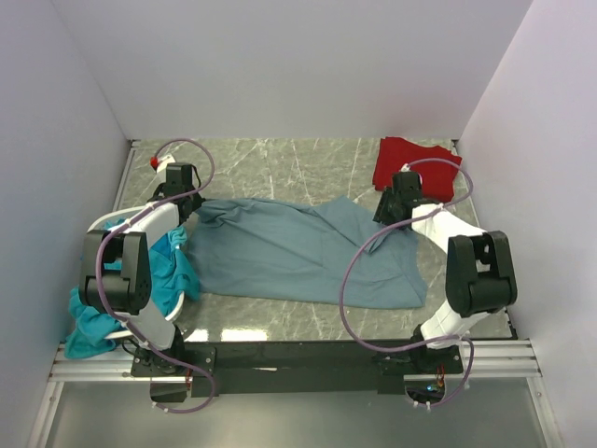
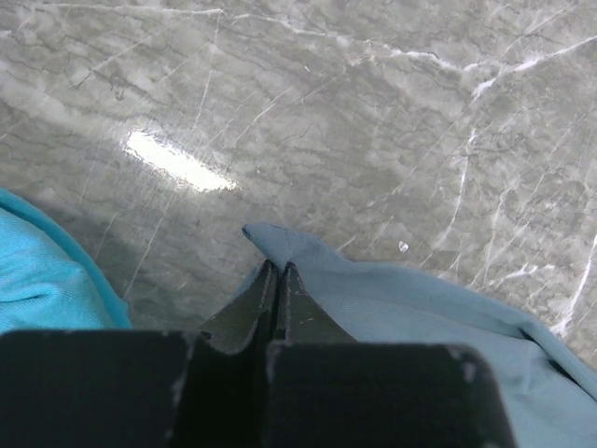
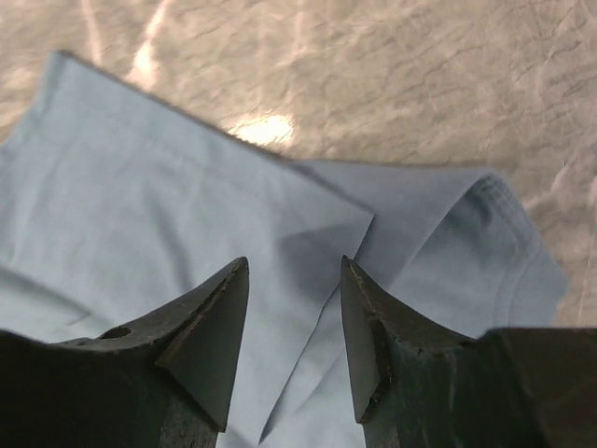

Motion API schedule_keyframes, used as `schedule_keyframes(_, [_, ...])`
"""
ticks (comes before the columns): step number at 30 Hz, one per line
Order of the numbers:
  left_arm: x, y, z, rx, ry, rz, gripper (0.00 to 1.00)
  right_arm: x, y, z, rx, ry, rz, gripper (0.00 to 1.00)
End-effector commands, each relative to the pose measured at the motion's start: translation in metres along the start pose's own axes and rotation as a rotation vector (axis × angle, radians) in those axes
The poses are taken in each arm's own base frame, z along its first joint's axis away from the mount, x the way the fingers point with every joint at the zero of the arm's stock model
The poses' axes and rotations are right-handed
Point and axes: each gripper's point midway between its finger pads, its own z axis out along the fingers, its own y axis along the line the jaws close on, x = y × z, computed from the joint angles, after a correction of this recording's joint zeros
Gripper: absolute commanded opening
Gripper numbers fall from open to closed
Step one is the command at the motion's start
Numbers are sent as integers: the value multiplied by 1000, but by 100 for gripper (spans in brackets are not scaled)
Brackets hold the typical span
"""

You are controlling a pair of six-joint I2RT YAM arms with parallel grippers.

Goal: Fold and stack the t-shirts
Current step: Fold the tshirt

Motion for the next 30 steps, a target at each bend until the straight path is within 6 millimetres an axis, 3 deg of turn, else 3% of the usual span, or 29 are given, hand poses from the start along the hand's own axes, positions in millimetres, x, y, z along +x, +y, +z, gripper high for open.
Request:
schedule_keyframes(1, [-18,-8,-7,37,-49,-27,0,-26,3,4,-2,-57,23,51])
schedule_keyframes(12, [-17,-8,-9,41,-48,-26,0,-29,-14,20,43,-36,62,51])
schedule_keyframes(20, [-19,-7,-11,41,-53,-24,0,-31,-10,26,22,-18,65,49])
schedule_keyframes(30, [-18,-7,-11,42,-52,-24,0,-25,-7,32,-2,21,54,23])
